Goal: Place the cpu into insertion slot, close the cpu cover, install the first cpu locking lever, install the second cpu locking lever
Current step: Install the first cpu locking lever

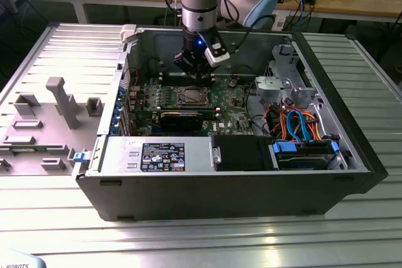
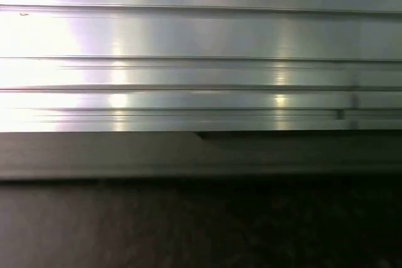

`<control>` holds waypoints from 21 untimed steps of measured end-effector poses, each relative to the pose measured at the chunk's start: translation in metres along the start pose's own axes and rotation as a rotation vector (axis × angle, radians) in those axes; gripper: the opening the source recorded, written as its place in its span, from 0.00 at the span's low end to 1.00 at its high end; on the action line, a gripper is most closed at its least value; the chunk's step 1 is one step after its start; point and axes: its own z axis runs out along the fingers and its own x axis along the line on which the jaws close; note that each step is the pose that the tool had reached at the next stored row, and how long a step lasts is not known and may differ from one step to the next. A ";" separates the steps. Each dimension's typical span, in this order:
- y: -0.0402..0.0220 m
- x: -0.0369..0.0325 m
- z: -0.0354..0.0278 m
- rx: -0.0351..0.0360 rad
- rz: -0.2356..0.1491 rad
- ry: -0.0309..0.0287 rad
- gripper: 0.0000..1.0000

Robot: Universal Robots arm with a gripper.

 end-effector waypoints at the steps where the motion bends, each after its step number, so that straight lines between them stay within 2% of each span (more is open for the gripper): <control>1: 0.0000 -0.0001 0.0015 0.0000 0.000 0.0000 0.11; 6: -0.0001 -0.0003 0.0034 0.0001 0.000 0.0002 0.11; 13: 0.0000 -0.0018 -0.0004 -0.0002 0.000 0.0001 0.11; 21: 0.0001 -0.0025 0.0008 -0.0001 0.000 0.0003 0.11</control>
